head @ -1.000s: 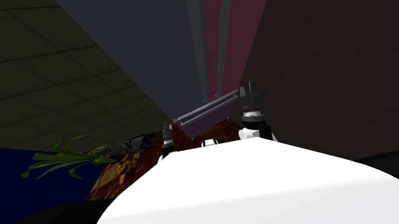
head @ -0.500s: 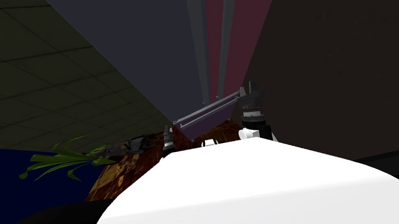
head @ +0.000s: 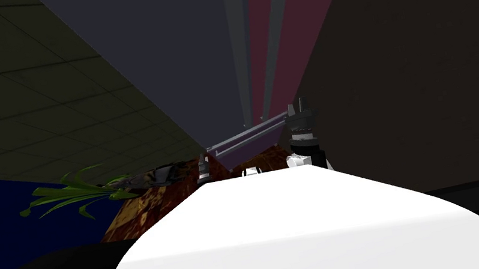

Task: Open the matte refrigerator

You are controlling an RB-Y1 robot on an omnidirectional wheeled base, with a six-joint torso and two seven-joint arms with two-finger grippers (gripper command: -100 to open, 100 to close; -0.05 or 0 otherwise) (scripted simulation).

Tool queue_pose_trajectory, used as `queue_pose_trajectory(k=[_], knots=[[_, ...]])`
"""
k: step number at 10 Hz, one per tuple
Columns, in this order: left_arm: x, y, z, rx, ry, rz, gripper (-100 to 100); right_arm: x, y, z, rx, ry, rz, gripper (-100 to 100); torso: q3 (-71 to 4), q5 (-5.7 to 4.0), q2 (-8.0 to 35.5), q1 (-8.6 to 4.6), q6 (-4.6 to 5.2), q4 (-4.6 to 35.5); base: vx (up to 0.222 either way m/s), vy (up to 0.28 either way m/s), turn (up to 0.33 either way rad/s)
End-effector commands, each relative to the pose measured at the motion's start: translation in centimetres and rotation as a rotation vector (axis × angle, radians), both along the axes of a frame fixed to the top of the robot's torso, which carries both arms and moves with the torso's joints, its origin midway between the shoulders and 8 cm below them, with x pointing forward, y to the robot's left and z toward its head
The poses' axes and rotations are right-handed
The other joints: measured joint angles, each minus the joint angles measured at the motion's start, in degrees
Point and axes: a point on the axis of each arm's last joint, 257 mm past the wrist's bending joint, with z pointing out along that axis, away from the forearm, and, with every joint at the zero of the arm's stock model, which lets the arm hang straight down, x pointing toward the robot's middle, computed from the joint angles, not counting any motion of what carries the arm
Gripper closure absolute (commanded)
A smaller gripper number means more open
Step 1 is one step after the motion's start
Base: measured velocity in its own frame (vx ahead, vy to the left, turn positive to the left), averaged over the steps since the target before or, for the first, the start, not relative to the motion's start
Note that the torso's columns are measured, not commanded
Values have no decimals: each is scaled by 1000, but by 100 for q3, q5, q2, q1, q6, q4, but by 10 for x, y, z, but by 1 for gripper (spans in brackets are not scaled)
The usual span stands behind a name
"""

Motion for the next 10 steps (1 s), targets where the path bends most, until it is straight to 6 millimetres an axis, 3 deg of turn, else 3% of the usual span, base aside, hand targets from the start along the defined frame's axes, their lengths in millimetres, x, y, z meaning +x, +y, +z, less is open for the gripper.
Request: queue_pose_trajectory(k=[1, 10], knots=[[-5, 6, -17, -9, 23, 15, -100, 0, 0, 0, 0, 0, 0, 0, -1, 0, 0, 4, 0, 0, 71, 1, 25], [-29, 8, -80, -66, 117, 69, -100, 0, 0, 0, 0, 0, 0, 0, -1, -1, -1, -4, 0, 0, 68, -16, 20]])
